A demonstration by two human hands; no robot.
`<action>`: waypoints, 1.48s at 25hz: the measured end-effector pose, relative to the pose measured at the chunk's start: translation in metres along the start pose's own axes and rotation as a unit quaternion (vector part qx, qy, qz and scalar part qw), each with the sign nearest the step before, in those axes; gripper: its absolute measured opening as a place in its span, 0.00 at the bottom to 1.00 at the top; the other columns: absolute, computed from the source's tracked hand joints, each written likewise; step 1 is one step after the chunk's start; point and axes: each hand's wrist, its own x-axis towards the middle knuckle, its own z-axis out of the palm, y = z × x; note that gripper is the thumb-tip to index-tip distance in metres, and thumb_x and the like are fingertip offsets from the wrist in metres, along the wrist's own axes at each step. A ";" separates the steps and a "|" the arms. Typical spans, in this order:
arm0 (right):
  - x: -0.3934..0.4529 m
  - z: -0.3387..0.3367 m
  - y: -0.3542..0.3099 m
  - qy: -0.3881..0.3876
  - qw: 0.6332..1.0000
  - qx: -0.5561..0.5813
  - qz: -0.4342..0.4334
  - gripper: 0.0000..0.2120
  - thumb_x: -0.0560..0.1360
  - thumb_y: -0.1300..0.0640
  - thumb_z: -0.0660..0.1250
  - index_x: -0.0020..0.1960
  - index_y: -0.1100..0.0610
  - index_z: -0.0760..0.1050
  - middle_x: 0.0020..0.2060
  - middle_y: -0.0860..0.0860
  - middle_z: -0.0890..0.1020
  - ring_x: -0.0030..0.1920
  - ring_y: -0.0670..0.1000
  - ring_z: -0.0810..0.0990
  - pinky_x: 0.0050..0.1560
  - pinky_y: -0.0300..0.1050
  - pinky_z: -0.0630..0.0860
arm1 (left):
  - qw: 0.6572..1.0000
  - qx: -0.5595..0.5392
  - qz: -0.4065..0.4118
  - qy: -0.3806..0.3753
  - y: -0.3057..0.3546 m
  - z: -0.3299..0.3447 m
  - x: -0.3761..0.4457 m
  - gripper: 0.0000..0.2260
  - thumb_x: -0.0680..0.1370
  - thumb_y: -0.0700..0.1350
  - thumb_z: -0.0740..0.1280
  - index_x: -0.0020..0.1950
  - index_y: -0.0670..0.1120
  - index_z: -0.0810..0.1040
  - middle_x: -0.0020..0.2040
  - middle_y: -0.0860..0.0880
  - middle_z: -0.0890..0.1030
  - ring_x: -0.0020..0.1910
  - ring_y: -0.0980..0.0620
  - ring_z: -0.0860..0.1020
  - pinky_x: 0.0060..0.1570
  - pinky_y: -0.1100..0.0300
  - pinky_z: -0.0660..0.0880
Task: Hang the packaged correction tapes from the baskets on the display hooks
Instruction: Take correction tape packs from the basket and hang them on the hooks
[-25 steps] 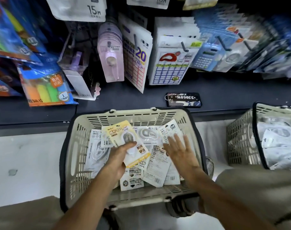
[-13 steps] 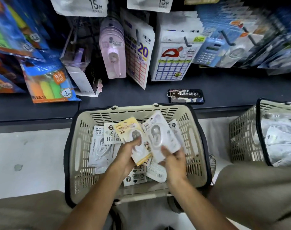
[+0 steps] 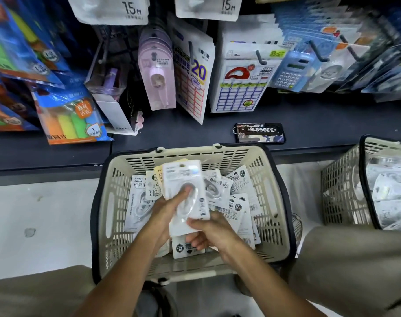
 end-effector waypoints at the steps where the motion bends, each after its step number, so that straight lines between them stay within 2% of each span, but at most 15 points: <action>1: 0.002 -0.006 -0.005 -0.043 0.997 -0.062 0.005 0.05 0.78 0.54 0.70 0.51 0.55 0.81 0.34 0.55 0.86 0.28 0.48 0.81 0.29 0.39 0.77 | 0.999 0.029 0.014 0.038 -0.001 -0.002 0.002 0.27 0.61 0.54 0.81 0.57 0.44 0.84 0.49 0.41 0.88 0.45 0.42 0.88 0.39 0.51 0.83; 4: 0.020 -0.031 -0.015 -0.067 0.993 -0.092 0.012 0.06 0.77 0.55 0.70 0.53 0.55 0.78 0.39 0.54 0.84 0.32 0.49 0.79 0.35 0.45 0.78 | 0.988 0.041 0.040 0.143 0.003 -0.014 0.010 0.26 0.64 0.47 0.84 0.58 0.49 0.80 0.51 0.47 0.87 0.49 0.46 0.86 0.50 0.49 0.81; 6: 0.044 -0.045 -0.018 0.114 0.970 -0.211 -0.045 0.10 0.76 0.59 0.69 0.56 0.55 0.73 0.50 0.53 0.82 0.42 0.50 0.79 0.44 0.51 0.77 | 0.977 0.080 0.044 0.195 0.004 -0.026 0.012 0.27 0.66 0.47 0.83 0.61 0.50 0.76 0.54 0.52 0.84 0.56 0.47 0.82 0.59 0.52 0.75; 8: 0.067 -0.052 -0.013 0.218 0.843 -0.477 -0.117 0.25 0.74 0.59 0.71 0.68 0.52 0.66 0.65 0.52 0.75 0.60 0.54 0.76 0.60 0.52 0.73 | 0.965 0.121 0.039 0.229 -0.002 -0.033 0.012 0.33 0.66 0.46 0.83 0.68 0.45 0.74 0.59 0.48 0.84 0.63 0.43 0.80 0.63 0.53 0.74; 10: 0.085 -0.049 -0.009 0.170 0.785 -0.581 -0.131 0.40 0.72 0.58 0.72 0.78 0.52 0.55 0.75 0.52 0.64 0.73 0.58 0.64 0.74 0.58 0.62 | 0.962 0.142 0.030 0.231 -0.010 -0.035 0.009 0.35 0.65 0.47 0.84 0.69 0.42 0.75 0.63 0.44 0.83 0.65 0.40 0.79 0.65 0.52 0.74; 14: 0.101 -0.044 -0.021 0.159 0.774 -0.605 -0.093 0.38 0.67 0.47 0.76 0.71 0.54 0.64 0.64 0.52 0.73 0.67 0.57 0.71 0.71 0.57 0.66 | 0.962 0.146 0.025 0.231 -0.012 -0.038 0.010 0.46 0.65 0.48 0.84 0.77 0.40 0.65 0.74 0.41 0.75 0.74 0.38 0.71 0.74 0.47 0.65; 17: 0.080 -0.037 -0.027 0.135 0.870 -0.467 -0.083 0.31 0.60 0.37 0.75 0.56 0.50 0.70 0.51 0.47 0.76 0.55 0.51 0.77 0.58 0.50 0.75 | 0.965 0.136 0.035 0.222 -0.008 -0.039 0.013 0.42 0.66 0.48 0.84 0.75 0.42 0.68 0.70 0.42 0.78 0.70 0.39 0.75 0.72 0.46 0.70; 20: 0.047 -0.011 -0.014 0.093 0.932 -0.335 -0.105 0.39 0.53 0.29 0.77 0.55 0.45 0.67 0.49 0.45 0.77 0.48 0.46 0.79 0.43 0.43 0.76 | 0.975 0.135 0.019 0.176 -0.010 -0.036 0.013 0.31 0.72 0.49 0.80 0.70 0.45 0.72 0.59 0.49 0.86 0.58 0.47 0.83 0.62 0.45 0.78; 22: 0.037 0.010 -0.006 0.082 0.955 -0.256 -0.125 0.36 0.54 0.27 0.76 0.51 0.43 0.66 0.50 0.46 0.77 0.47 0.46 0.80 0.37 0.39 0.77 | 0.980 0.150 0.019 0.128 -0.015 -0.033 0.012 0.16 0.78 0.45 0.73 0.63 0.50 0.72 0.44 0.55 0.88 0.41 0.59 0.86 0.42 0.56 0.83; 24: 0.035 0.024 -0.002 0.076 0.973 -0.161 -0.146 0.30 0.60 0.29 0.75 0.48 0.45 0.66 0.51 0.49 0.76 0.45 0.47 0.81 0.33 0.36 0.78 | 0.980 0.147 0.028 0.129 -0.016 -0.032 0.012 0.07 0.82 0.45 0.66 0.60 0.50 0.78 0.41 0.53 0.88 0.30 0.57 0.83 0.30 0.58 0.82; 26: 0.033 0.031 0.006 0.125 0.967 -0.122 -0.185 0.23 0.68 0.36 0.75 0.47 0.49 0.67 0.48 0.51 0.78 0.42 0.49 0.81 0.37 0.46 0.82 | 0.992 0.080 0.017 0.098 -0.010 -0.033 0.008 0.17 0.83 0.58 0.61 0.61 0.50 0.83 0.46 0.48 0.89 0.42 0.50 0.87 0.45 0.49 0.84; 29: 0.030 0.036 0.016 0.190 0.915 -0.272 -0.231 0.19 0.73 0.37 0.70 0.47 0.50 0.69 0.41 0.51 0.80 0.39 0.51 0.81 0.41 0.54 0.81 | 0.997 0.070 0.001 0.035 -0.004 -0.036 0.005 0.35 0.70 0.77 0.65 0.66 0.54 0.81 0.62 0.52 0.84 0.63 0.49 0.81 0.64 0.45 0.76; 32: 0.034 0.033 0.009 0.127 0.923 -0.271 -0.243 0.10 0.78 0.48 0.65 0.43 0.52 0.77 0.40 0.55 0.84 0.35 0.46 0.80 0.37 0.52 0.78 | 0.989 0.101 0.018 0.110 -0.003 -0.044 0.008 0.27 0.57 0.63 0.81 0.51 0.54 0.78 0.37 0.59 0.87 0.40 0.60 0.85 0.36 0.63 0.78; 35: 0.049 -0.004 0.006 0.163 0.908 -0.328 -0.203 0.18 0.77 0.68 0.62 0.59 0.48 0.75 0.61 0.56 0.80 0.49 0.40 0.82 0.45 0.38 0.79 | 0.985 0.086 0.018 0.151 0.002 -0.048 0.012 0.21 0.62 0.56 0.81 0.42 0.56 0.70 0.30 0.67 0.78 0.34 0.67 0.75 0.44 0.63 0.70; 37: 0.061 -0.036 0.019 0.119 0.778 -0.593 -0.167 0.38 0.73 0.73 0.64 0.76 0.46 0.62 0.78 0.54 0.62 0.74 0.54 0.66 0.71 0.51 0.68 | 0.983 0.068 0.023 0.169 0.003 -0.049 0.014 0.21 0.65 0.54 0.82 0.41 0.56 0.69 0.33 0.65 0.78 0.38 0.65 0.72 0.51 0.58 0.68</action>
